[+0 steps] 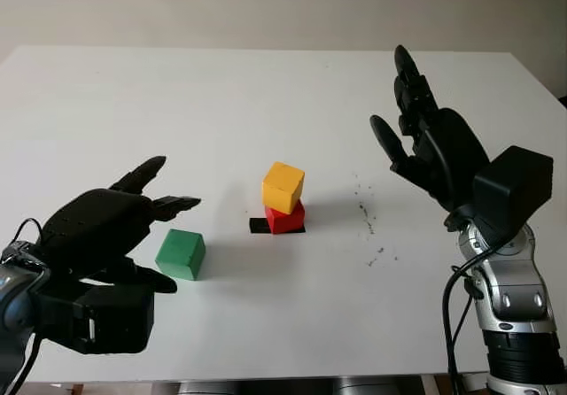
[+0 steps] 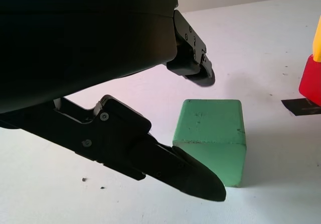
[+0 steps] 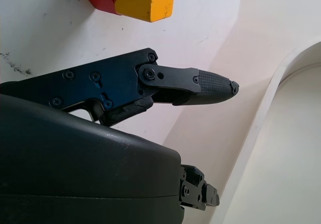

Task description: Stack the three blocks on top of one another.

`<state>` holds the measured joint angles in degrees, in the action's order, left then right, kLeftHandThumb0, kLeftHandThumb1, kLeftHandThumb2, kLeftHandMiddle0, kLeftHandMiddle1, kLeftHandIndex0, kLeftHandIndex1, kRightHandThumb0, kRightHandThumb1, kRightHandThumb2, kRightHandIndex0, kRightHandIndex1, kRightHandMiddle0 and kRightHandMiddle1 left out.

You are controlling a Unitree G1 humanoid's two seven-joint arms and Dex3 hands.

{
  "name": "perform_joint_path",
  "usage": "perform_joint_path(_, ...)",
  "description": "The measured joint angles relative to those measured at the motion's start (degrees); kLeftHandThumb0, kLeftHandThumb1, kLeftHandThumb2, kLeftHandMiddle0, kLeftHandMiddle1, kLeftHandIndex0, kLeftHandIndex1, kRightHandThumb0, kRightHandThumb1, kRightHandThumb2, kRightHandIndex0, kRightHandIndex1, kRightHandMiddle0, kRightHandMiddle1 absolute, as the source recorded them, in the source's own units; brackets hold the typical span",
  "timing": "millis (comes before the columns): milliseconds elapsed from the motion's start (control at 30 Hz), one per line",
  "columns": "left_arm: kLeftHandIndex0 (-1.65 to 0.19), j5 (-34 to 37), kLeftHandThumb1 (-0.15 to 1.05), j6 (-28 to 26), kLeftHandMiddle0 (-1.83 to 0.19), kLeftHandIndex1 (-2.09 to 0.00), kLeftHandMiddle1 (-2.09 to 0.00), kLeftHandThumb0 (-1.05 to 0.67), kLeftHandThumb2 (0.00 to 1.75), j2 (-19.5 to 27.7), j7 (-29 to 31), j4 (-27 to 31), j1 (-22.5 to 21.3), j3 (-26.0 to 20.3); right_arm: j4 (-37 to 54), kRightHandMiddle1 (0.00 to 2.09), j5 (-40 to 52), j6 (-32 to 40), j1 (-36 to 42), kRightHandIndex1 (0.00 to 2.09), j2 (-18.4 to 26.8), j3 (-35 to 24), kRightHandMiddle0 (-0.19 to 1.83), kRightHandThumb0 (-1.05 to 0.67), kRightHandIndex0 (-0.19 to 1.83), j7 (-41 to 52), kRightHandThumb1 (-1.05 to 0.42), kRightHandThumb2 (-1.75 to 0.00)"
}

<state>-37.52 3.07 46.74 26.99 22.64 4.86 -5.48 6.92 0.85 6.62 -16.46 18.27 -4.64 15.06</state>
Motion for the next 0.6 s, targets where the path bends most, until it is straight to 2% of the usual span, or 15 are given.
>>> perform_joint_path(33,-0.14,0.2,0.97,0.6,-0.01,-1.01,-0.06,-0.65,0.06,0.0,-0.5,-0.2,0.0,0.0,0.0,0.05,0.2,0.0,0.0,0.0,0.0,0.0,-0.18,-0.59,-0.19,0.0,-1.05,-0.47)
perform_joint_path(167,-0.1,0.7,1.04,2.8,-0.09,-1.35,-0.07,-0.51,0.07,-0.1,-2.0,-1.4,0.0,0.0,0.0,0.05,0.5,-0.7,0.0,0.0,0.0,-0.1,-0.18,-0.57,-0.19,0.1,-1.05,-0.47)
perform_joint_path(233,-0.11,1.6,1.05,3.7,-0.13,-1.41,-0.07,-0.44,0.07,-0.1,-2.3,-1.7,0.0,0.0,0.0,0.05,0.5,-0.9,0.0,0.0,0.0,-0.1,-0.18,-0.56,-0.19,0.1,-1.05,-0.47)
perform_joint_path(433,-0.06,5.4,1.05,5.8,-0.18,-1.52,-0.07,-0.4,0.13,-0.1,-3.2,-2.9,0.1,-0.6,0.0,0.05,0.9,-0.9,0.0,0.0,0.0,-0.1,-0.18,-0.55,-0.19,0.3,-1.05,-0.47)
perform_joint_path(600,-0.08,10.8,1.05,4.4,-0.2,-1.45,-0.07,-0.37,0.13,-0.5,-1.4,-3.3,0.1,-1.7,0.0,0.06,0.9,-0.9,0.0,0.0,0.0,-0.2,-0.17,-0.56,-0.19,0.2,-1.05,-0.47)
